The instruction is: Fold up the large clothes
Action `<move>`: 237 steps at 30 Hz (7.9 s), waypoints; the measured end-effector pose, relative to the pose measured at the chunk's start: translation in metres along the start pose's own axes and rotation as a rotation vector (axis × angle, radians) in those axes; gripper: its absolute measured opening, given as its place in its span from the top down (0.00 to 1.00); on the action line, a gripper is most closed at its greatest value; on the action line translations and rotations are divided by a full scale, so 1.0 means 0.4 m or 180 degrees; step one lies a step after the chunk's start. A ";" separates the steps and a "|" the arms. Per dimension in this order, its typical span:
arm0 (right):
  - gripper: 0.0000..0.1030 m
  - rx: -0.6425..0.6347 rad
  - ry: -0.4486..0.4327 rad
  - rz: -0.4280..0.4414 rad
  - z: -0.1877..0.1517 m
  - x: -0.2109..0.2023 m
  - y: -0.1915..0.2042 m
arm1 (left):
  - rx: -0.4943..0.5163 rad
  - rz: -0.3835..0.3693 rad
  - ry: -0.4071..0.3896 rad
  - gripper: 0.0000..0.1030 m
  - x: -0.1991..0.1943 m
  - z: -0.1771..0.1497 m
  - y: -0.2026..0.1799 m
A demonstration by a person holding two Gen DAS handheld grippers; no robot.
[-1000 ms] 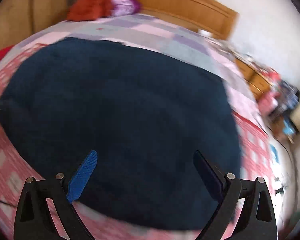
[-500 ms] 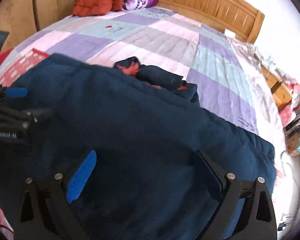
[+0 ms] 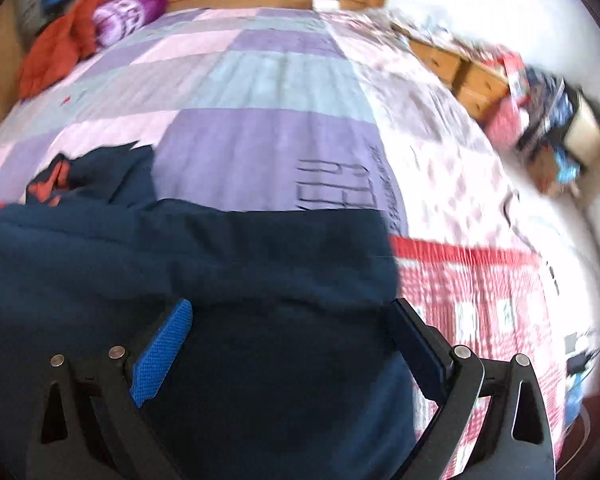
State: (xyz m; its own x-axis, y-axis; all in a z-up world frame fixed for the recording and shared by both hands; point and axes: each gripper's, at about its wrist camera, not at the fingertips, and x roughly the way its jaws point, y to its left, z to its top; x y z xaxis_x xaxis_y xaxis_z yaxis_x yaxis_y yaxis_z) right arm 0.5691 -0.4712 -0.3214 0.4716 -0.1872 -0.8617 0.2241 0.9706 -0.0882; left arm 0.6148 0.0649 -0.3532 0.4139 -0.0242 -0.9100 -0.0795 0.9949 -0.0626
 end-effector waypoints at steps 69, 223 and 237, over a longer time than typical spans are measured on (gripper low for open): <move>0.09 -0.0012 0.0217 0.0239 -0.820 -0.693 0.034 | 0.0627 0.0181 -0.0166 0.00 -0.617 -0.710 0.050; 0.08 0.0117 0.0082 0.0599 -0.794 -1.500 0.292 | 0.1122 -0.0167 -0.0267 0.00 -1.332 -0.829 -0.211; 0.08 0.0147 0.0052 0.0584 -0.786 -1.517 0.296 | 0.1143 -0.0177 -0.0242 0.00 -1.345 -0.820 -0.219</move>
State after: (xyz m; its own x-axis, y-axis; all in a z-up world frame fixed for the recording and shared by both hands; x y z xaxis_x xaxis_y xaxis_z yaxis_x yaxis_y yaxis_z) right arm 0.0413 -0.1951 0.0339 0.4945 -0.0048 -0.8692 0.1748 0.9801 0.0940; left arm 0.1019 -0.0414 0.0073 0.4759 -0.0853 -0.8754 0.2628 0.9636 0.0489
